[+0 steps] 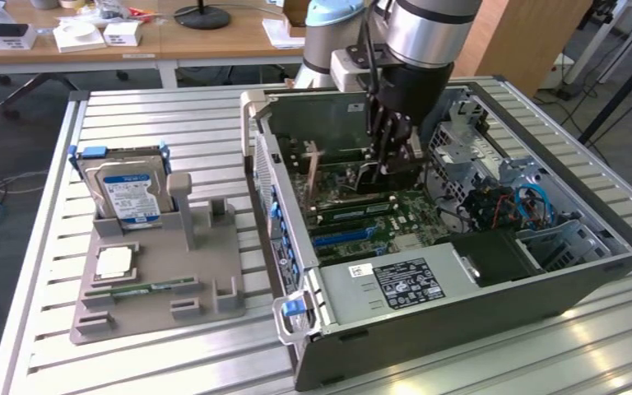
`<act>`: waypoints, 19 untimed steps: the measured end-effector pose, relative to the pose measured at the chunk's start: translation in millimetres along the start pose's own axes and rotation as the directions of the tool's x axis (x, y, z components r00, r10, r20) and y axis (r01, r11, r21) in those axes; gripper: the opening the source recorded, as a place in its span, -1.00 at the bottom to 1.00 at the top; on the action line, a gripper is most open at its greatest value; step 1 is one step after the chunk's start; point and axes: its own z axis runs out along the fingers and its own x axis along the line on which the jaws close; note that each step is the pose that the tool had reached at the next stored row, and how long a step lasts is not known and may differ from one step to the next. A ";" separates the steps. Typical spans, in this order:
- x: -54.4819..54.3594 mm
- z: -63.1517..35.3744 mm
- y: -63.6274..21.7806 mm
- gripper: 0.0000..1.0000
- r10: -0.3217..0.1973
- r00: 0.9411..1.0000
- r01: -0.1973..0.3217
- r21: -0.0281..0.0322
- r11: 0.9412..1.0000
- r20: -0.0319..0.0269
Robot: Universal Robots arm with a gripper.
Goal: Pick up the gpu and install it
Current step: 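Insert the gpu into the slot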
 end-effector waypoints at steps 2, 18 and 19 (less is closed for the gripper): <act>0.1 3.4 0.0 -0.48 0.000 1.000 0.000 0.000 1.000 0.000; 1.2 31.8 0.3 -0.48 0.000 1.000 0.000 -0.001 1.000 0.000; 1.2 33.3 0.3 -0.48 0.000 1.000 0.000 -0.001 1.000 0.000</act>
